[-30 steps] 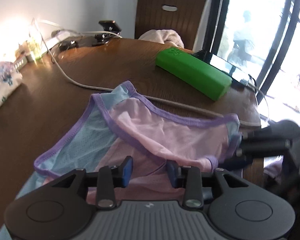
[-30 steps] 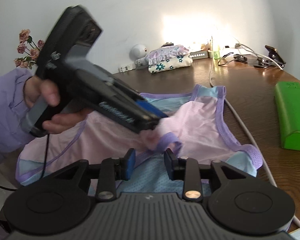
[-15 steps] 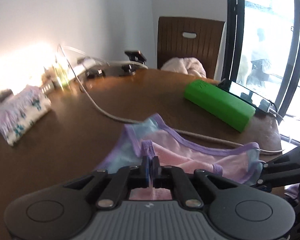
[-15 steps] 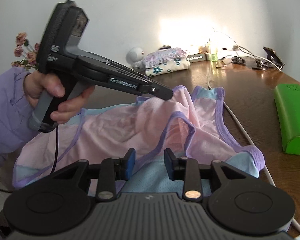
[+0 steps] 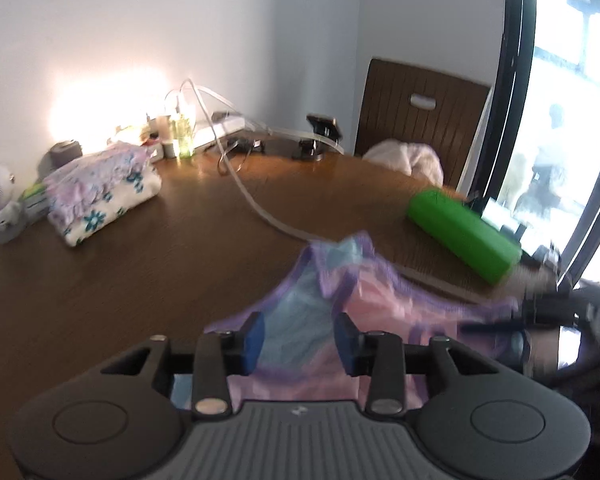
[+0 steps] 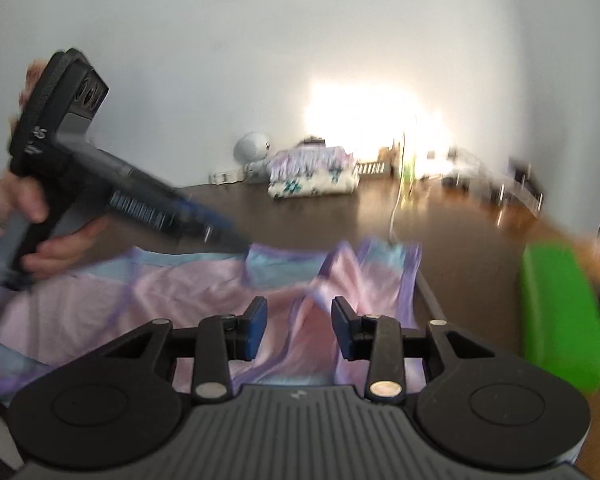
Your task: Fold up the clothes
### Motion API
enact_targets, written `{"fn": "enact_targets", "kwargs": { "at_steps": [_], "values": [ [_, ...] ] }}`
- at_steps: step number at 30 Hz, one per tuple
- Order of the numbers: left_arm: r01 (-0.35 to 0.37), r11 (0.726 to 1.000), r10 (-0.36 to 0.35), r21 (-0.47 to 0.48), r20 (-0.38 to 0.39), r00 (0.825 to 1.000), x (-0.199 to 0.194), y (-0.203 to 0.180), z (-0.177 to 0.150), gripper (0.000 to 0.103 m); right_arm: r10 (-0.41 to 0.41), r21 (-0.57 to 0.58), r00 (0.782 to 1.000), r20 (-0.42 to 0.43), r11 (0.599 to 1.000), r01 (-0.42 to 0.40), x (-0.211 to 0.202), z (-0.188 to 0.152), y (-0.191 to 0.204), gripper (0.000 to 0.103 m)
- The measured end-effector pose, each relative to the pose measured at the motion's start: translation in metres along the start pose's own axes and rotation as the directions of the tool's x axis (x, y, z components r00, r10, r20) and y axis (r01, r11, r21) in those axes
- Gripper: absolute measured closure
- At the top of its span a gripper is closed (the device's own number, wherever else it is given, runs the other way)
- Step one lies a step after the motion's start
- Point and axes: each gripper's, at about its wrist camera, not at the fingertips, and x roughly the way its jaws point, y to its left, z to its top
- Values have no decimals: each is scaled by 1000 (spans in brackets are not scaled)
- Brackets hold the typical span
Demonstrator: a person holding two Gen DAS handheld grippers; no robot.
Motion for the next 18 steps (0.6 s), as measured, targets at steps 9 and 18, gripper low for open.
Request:
{"fn": "enact_targets", "kwargs": {
  "at_steps": [9,18],
  "values": [
    [-44,999,45,8,-99,994,41,1,-18,60,-57,-33,991,-119,998,53,21,4,-8,99],
    [-120,989,111,-86,-98,989,46,11,-15,51,-13,-7,995,-101,1000,13,1,-3,-12,83]
  ]
}}
